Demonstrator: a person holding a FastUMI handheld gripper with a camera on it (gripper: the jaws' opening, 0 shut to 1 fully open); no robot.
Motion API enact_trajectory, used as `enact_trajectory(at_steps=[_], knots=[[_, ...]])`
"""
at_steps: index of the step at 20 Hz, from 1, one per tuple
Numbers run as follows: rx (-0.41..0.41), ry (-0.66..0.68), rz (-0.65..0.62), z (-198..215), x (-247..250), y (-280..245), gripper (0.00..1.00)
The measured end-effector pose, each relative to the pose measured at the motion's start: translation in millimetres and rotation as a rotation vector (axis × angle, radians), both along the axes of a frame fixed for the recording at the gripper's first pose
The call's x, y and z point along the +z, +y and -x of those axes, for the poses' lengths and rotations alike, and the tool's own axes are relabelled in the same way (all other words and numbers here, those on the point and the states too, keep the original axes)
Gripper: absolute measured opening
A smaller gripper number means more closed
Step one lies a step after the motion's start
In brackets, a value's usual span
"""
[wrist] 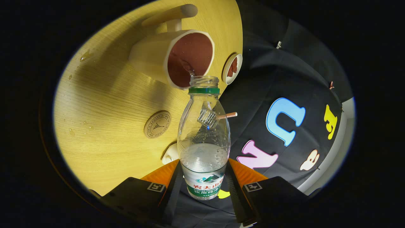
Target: Take the bottle from table, then pour the juice into the cup, finally place the bottle on the coaster
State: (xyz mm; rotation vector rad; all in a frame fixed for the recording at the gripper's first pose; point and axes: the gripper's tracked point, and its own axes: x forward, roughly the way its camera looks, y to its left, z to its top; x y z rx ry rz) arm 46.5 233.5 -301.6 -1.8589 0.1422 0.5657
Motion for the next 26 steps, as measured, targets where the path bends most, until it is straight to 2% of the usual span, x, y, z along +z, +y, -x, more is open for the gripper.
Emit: enact_trajectory(at_steps=[16,26], knots=[[0.128,-0.140,0.119,1.4,14.1,16.8,0.75],[0.141,-0.166,0.119,-8.3,16.5,15.3,0.75]])
